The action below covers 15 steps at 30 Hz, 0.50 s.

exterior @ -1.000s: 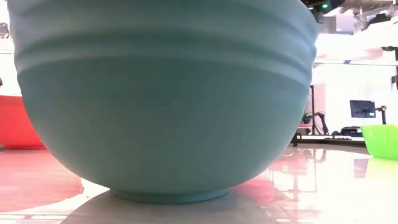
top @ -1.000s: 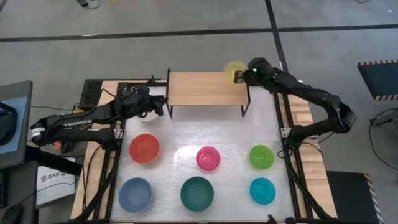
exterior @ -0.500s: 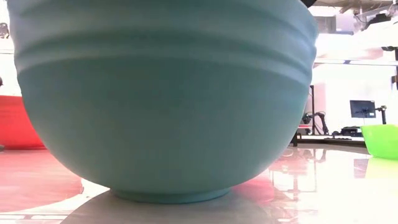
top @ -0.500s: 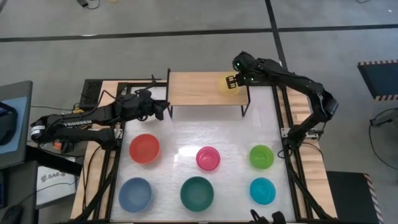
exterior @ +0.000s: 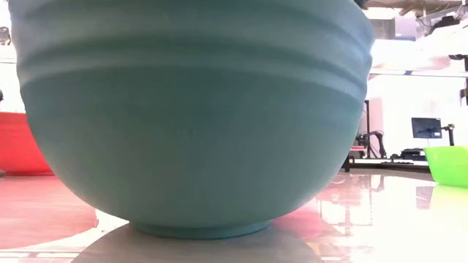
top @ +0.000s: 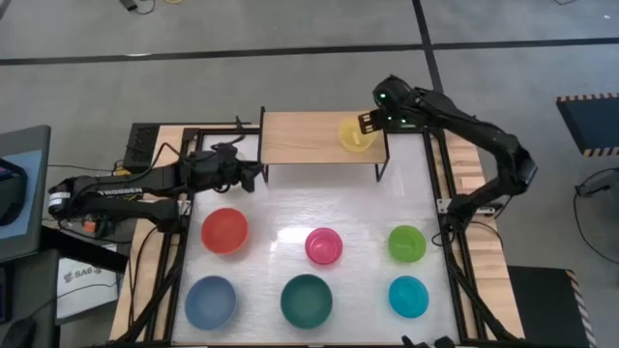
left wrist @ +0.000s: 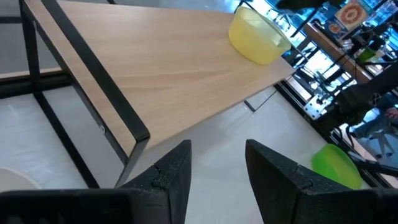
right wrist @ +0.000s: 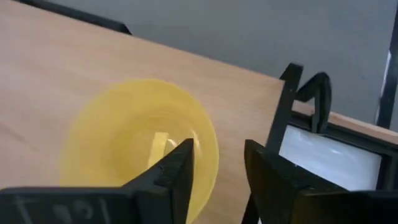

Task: Place and stack bowls onto a shelf
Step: Stack the light blue bowl on top of the yellow bowl on the shelf

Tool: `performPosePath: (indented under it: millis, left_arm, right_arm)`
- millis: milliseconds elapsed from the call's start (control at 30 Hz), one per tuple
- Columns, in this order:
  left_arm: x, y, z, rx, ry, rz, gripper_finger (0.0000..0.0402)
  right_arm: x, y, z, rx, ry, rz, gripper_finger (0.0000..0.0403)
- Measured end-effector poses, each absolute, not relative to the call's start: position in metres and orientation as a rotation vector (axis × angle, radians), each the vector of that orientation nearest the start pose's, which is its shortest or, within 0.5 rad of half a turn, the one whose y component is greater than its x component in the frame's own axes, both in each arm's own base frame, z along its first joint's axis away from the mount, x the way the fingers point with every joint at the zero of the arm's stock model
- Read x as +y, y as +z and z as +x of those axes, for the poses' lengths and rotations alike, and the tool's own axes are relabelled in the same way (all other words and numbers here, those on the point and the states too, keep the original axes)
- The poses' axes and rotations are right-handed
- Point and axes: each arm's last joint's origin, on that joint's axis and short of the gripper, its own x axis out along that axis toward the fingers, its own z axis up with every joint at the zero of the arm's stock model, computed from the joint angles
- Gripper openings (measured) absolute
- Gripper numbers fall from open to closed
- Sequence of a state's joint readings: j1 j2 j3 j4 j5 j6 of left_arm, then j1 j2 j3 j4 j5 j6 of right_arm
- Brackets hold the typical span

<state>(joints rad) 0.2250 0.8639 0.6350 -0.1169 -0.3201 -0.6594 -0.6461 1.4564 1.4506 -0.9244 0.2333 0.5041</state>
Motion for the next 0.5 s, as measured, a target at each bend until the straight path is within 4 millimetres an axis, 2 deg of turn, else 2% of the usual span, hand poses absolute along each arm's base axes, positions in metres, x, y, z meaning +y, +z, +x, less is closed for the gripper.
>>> performPosePath:
  millis: [133, 267, 500]
  left_arm:
    - [0.048, 0.275, 0.185, 0.165, 0.614, -0.617, 0.0135]
    - [0.043, 0.275, 0.186, 0.183, 0.582, -0.584, 0.0135]
    - [0.036, 0.275, 0.188, 0.24, 0.476, -0.469, 0.0135]
  right_arm:
    - [-0.154, 0.369, 0.221, 0.666, -0.973, 0.6, 0.0177]
    - [-0.12, 0.381, 0.223, 0.639, -0.876, 0.581, 0.017]
    - [-0.049, 0.377, 0.238, 0.708, -0.758, 0.639, 0.0158]
